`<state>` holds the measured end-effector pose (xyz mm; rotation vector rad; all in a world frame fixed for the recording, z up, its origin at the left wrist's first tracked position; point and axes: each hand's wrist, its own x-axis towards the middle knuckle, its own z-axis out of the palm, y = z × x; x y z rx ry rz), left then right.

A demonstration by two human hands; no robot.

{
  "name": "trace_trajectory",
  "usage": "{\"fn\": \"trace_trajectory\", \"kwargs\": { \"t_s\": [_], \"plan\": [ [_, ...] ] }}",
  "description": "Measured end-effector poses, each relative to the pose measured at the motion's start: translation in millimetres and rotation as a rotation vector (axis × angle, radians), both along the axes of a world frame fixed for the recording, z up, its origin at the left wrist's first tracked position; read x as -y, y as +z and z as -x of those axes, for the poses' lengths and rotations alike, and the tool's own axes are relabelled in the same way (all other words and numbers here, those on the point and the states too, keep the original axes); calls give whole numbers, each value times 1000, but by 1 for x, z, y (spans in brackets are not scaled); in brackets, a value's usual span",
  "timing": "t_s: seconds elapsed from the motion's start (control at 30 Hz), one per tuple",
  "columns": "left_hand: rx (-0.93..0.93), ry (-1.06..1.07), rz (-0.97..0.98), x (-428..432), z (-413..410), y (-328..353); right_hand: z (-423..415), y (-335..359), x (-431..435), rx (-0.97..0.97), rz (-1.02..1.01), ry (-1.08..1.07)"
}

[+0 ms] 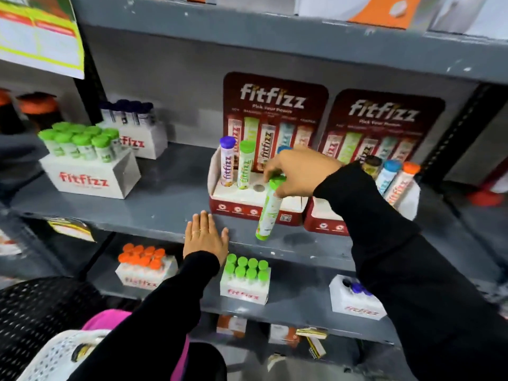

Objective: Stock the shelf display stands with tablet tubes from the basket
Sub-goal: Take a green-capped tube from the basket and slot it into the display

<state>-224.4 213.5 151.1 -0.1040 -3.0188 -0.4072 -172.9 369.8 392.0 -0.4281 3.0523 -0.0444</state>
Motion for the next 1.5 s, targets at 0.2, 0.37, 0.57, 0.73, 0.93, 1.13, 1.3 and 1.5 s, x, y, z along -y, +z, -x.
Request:
{"fn": "trace_trajectory", "kwargs": {
  "t_s": [0.2, 0.37, 0.57, 0.73, 0.93, 1.13, 1.3, 1.5],
  "plan": [
    [35, 1, 47, 0, -1, 4, -2, 1, -17, 15, 92, -29],
    [57, 0, 59, 0, -1, 6, -3, -3, -29, -6, 148, -80],
    [47, 7, 77, 0, 0, 4, 8, -2, -59, -82, 139, -221],
    [39, 18, 93, 0, -1, 3, 9, 15, -83, -214, 258, -352],
    [47, 14, 105, -1, 0, 4, 19, 9, -104, -394, 322, -553],
    [44, 14, 88, -2, -1, 5, 30, -26, -113, -398, 296, -655],
    [32, 19, 85, -2, -2, 6, 38, -42, -126, -419, 297, -655],
    [33, 24, 99, -3, -4, 9, 44, -40, -130, -360, 343, -661]
  ]
}}
